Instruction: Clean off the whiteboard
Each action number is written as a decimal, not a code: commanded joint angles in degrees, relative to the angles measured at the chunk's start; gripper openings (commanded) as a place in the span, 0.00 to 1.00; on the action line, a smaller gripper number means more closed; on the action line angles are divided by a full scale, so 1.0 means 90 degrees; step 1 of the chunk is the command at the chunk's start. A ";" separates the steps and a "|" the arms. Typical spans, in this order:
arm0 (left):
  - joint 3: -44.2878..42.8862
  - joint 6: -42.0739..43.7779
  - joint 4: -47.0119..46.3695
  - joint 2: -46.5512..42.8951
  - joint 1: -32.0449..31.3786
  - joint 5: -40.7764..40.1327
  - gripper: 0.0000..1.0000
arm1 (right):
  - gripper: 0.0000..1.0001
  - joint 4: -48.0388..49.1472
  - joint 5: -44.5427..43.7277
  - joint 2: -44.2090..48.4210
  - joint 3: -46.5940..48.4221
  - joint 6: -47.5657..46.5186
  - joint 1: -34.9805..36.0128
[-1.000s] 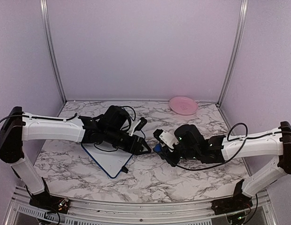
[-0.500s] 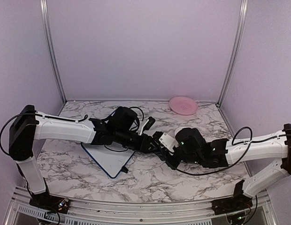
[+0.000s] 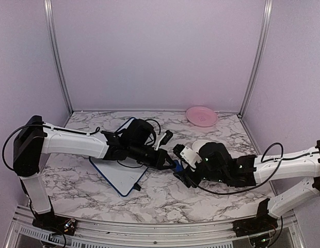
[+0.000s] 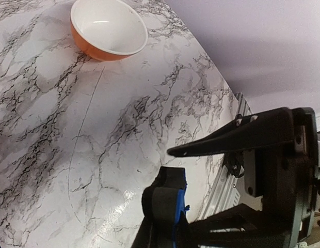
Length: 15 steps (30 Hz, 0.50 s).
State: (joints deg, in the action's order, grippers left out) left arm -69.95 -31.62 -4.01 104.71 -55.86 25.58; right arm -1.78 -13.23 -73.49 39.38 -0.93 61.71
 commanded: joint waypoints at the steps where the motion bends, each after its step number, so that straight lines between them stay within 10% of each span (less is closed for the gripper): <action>1: -0.0284 0.0276 0.0412 0.0369 0.0053 -0.0298 0.00 | 0.76 0.0141 0.0113 0.0547 -0.0123 0.0019 0.0057; 15: -0.0929 0.0739 0.1632 0.1506 -0.0195 0.0113 0.02 | 0.83 0.0585 0.0439 0.1144 -0.0401 0.0008 0.0057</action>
State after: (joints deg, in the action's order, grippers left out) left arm -75.57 -27.51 4.86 116.29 -56.99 26.33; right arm 1.43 -10.22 -64.14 35.73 -1.30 61.89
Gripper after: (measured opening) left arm 0.089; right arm 0.833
